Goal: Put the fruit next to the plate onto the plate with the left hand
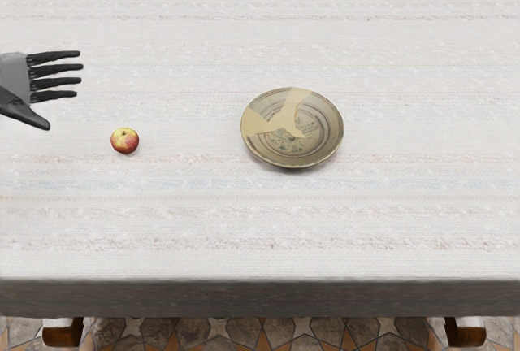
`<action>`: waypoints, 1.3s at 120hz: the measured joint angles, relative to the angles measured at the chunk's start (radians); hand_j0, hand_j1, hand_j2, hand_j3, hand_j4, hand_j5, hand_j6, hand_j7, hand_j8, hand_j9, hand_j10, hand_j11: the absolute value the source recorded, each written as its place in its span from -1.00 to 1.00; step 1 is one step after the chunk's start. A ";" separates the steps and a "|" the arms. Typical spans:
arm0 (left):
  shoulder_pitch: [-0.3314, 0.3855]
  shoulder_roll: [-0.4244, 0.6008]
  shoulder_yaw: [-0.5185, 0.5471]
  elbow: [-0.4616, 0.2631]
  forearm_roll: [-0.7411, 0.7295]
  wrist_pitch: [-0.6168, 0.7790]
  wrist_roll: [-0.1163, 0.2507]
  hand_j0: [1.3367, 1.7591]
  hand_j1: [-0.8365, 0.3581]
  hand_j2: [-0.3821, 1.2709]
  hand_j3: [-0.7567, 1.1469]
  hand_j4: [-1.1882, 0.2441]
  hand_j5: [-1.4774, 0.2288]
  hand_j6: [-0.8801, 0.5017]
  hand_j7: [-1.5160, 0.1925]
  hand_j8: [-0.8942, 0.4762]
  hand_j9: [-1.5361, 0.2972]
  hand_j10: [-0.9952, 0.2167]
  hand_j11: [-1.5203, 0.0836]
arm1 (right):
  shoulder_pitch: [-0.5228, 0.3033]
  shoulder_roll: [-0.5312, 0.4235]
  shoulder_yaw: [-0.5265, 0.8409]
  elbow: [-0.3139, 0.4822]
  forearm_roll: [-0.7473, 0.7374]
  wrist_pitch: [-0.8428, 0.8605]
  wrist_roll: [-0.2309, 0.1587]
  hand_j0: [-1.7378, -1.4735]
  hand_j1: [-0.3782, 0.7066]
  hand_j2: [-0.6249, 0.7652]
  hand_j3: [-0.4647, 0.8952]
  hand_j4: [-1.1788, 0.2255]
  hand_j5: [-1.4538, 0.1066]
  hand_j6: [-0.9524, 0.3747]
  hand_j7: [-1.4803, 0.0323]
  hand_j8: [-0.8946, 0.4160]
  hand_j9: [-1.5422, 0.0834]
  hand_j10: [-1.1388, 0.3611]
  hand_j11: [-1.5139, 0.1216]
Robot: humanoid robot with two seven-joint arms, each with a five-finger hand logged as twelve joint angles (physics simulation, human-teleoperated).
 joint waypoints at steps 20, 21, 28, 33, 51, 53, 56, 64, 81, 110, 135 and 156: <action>0.003 -0.007 -0.016 -0.001 0.003 0.000 0.026 0.52 0.98 -0.54 -0.20 0.66 0.73 0.27 0.77 0.31 0.68 0.64 0.90 | 0.000 0.000 0.001 0.000 0.000 -0.001 0.000 -0.39 -0.91 -0.11 -0.32 0.65 0.83 0.41 0.93 0.34 0.87 0.49 0.82; 0.003 -0.006 -0.016 -0.001 0.003 0.000 0.030 0.52 0.98 -0.54 -0.20 0.66 0.73 0.27 0.77 0.31 0.68 0.64 0.90 | 0.000 0.000 0.001 0.000 0.000 -0.001 0.000 -0.39 -0.91 -0.11 -0.32 0.65 0.83 0.41 0.93 0.34 0.87 0.49 0.82; 0.003 -0.008 -0.017 -0.001 0.004 0.000 0.052 0.52 0.98 -0.54 -0.20 0.66 0.73 0.28 0.77 0.31 0.68 0.64 0.90 | 0.000 0.000 0.001 0.000 0.000 -0.002 0.000 -0.39 -0.91 -0.11 -0.32 0.65 0.83 0.41 0.93 0.34 0.87 0.49 0.82; -0.008 0.001 -0.017 0.003 0.006 0.000 0.083 0.52 0.98 -0.54 -0.20 0.66 0.73 0.27 0.77 0.31 0.68 0.64 0.90 | 0.000 0.000 0.001 0.000 0.000 -0.002 0.000 -0.39 -0.91 -0.11 -0.32 0.65 0.83 0.41 0.93 0.34 0.87 0.49 0.82; -0.350 -0.238 0.236 0.033 0.011 0.000 0.147 0.52 0.98 -0.54 -0.20 0.66 0.73 0.28 0.77 0.31 0.68 0.65 0.90 | 0.000 0.000 0.001 0.000 0.000 -0.002 0.000 -0.40 -0.91 -0.11 -0.32 0.65 0.83 0.41 0.93 0.34 0.87 0.50 0.82; -0.395 -0.290 0.305 0.035 0.009 0.000 0.150 0.52 0.98 -0.54 -0.20 0.66 0.73 0.28 0.77 0.31 0.68 0.64 0.90 | 0.000 0.000 0.001 0.000 0.000 -0.002 0.000 -0.40 -0.91 -0.11 -0.32 0.65 0.83 0.41 0.93 0.34 0.87 0.50 0.82; -0.455 -0.369 0.410 0.037 0.007 0.000 0.152 0.52 0.98 -0.54 -0.20 0.66 0.73 0.28 0.77 0.31 0.68 0.64 0.90 | 0.000 0.000 0.001 0.000 0.000 -0.002 0.000 -0.40 -0.91 -0.11 -0.32 0.65 0.83 0.41 0.93 0.34 0.87 0.50 0.82; -0.586 -0.496 0.664 0.038 -0.004 0.002 0.156 0.52 0.98 -0.54 -0.20 0.66 0.73 0.27 0.77 0.31 0.68 0.64 0.90 | 0.000 0.000 0.001 0.000 0.000 -0.002 0.000 -0.40 -0.91 -0.11 -0.32 0.65 0.83 0.41 0.93 0.34 0.87 0.49 0.82; -0.774 -0.593 0.943 0.033 -0.057 0.225 0.160 0.52 0.98 -0.54 -0.20 0.66 0.73 0.27 0.77 0.31 0.68 0.64 0.90 | 0.000 0.000 0.001 0.000 0.000 -0.002 0.000 -0.40 -0.91 -0.11 -0.32 0.65 0.83 0.41 0.93 0.34 0.87 0.50 0.82; -0.743 -0.904 1.101 0.025 -0.123 0.665 0.167 0.52 0.98 -0.54 -0.20 0.66 0.73 0.27 0.77 0.30 0.68 0.64 0.90 | 0.000 0.000 0.001 0.000 0.000 -0.002 0.000 -0.40 -0.91 -0.11 -0.32 0.65 0.83 0.41 0.93 0.34 0.87 0.50 0.82; -0.666 -0.964 1.245 0.003 -0.131 0.811 0.165 0.52 0.98 -0.54 -0.20 0.66 0.73 0.27 0.77 0.30 0.68 0.64 0.90 | 0.000 0.000 0.001 0.000 0.000 -0.002 0.000 -0.40 -0.91 -0.11 -0.32 0.65 0.83 0.41 0.93 0.34 0.87 0.50 0.82; -0.618 -1.011 1.235 -0.008 -0.122 0.835 0.164 0.52 0.87 -0.52 -0.20 0.58 0.64 0.19 0.68 0.22 0.59 0.54 0.80 | 0.000 0.000 0.001 0.000 0.000 -0.002 0.000 -0.40 -0.91 -0.11 -0.32 0.65 0.83 0.41 0.93 0.34 0.87 0.49 0.82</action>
